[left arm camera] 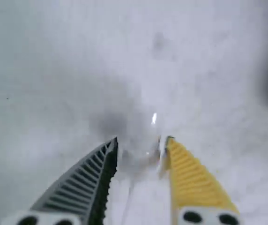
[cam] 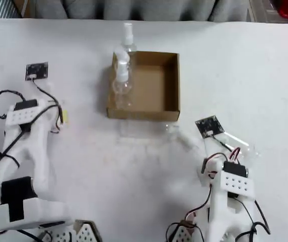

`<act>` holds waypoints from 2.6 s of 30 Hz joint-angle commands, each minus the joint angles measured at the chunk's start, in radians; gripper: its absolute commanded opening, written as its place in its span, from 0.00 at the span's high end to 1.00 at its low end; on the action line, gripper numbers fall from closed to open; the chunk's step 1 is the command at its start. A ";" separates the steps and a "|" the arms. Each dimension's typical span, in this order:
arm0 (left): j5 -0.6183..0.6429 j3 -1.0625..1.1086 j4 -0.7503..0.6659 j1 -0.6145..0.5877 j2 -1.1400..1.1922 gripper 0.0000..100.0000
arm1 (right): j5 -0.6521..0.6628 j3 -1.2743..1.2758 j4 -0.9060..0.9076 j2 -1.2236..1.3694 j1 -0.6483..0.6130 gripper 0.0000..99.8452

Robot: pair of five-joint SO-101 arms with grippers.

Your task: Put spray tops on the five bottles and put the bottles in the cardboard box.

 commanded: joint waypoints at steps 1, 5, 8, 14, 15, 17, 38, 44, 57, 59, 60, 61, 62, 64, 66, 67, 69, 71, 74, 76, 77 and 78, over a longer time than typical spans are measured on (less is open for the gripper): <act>0.014 -0.006 -0.021 -0.008 -0.002 0.74 | 0.011 -0.005 -0.015 -0.007 0.008 0.99; 0.008 -0.017 0.020 -0.008 -0.010 0.74 | 0.011 -0.005 -0.016 -0.007 0.008 0.99; 0.008 -0.032 0.052 -0.008 -0.022 0.74 | 0.011 -0.005 -0.016 -0.008 0.008 0.99; -0.052 -0.038 0.241 -0.005 -0.180 0.74 | 0.011 -0.005 -0.016 -0.008 0.005 0.99; -0.055 -0.020 0.247 0.004 -0.225 0.74 | 0.011 -0.005 -0.016 -0.008 0.004 0.99; -0.055 0.035 0.242 0.024 -0.303 0.74 | 0.011 -0.005 -0.016 -0.008 0.004 0.99; -0.133 0.488 0.040 -0.203 -0.550 0.74 | 0.144 -0.293 0.277 -0.007 -0.125 0.96; -0.138 0.499 -0.005 -0.205 -0.549 0.74 | 0.144 -0.450 0.344 -0.005 -0.194 0.82; -0.141 0.499 -0.002 -0.205 -0.549 0.74 | 0.097 -0.608 0.186 0.401 -0.320 0.78; -0.157 0.499 -0.002 -0.205 -0.549 0.74 | 0.097 -0.669 0.177 0.512 -0.320 0.78; -0.176 0.500 -0.002 -0.205 -0.549 0.74 | 0.097 -0.698 0.176 0.565 -0.317 0.78; -0.190 0.500 -0.002 -0.205 -0.549 0.74 | 0.098 -0.729 0.173 0.618 -0.314 0.78; -0.196 0.502 -0.002 -0.203 -0.549 0.74 | 0.103 -0.763 0.171 0.668 -0.311 0.78; -0.196 0.509 -0.008 -0.203 -0.549 0.74 | 0.104 -0.818 0.165 0.759 -0.303 0.78; -0.198 0.509 -0.009 -0.193 -0.549 0.74 | 0.106 -0.855 0.170 0.829 -0.306 0.78; -0.198 0.509 -0.009 -0.186 -0.549 0.74 | 0.106 -0.868 0.176 0.854 -0.308 0.78; -0.198 0.509 -0.009 -0.182 -0.549 0.74 | 0.140 -0.878 0.183 0.883 -0.308 0.80; -0.199 0.509 -0.009 -0.182 -0.549 0.74 | 0.178 -0.879 0.182 0.906 -0.308 0.85; -0.201 0.509 -0.009 -0.182 -0.549 0.74 | 0.187 -0.884 0.176 0.924 -0.298 0.94; -0.201 0.509 -0.009 -0.182 -0.549 0.74 | 0.186 -0.884 0.183 0.923 -0.294 0.99; -0.198 0.509 -0.009 -0.182 -0.549 0.74 | 0.173 -0.884 0.194 0.918 -0.288 0.98; -0.198 0.509 -0.009 -0.182 -0.549 0.74 | 0.147 -0.890 0.211 0.909 -0.286 0.98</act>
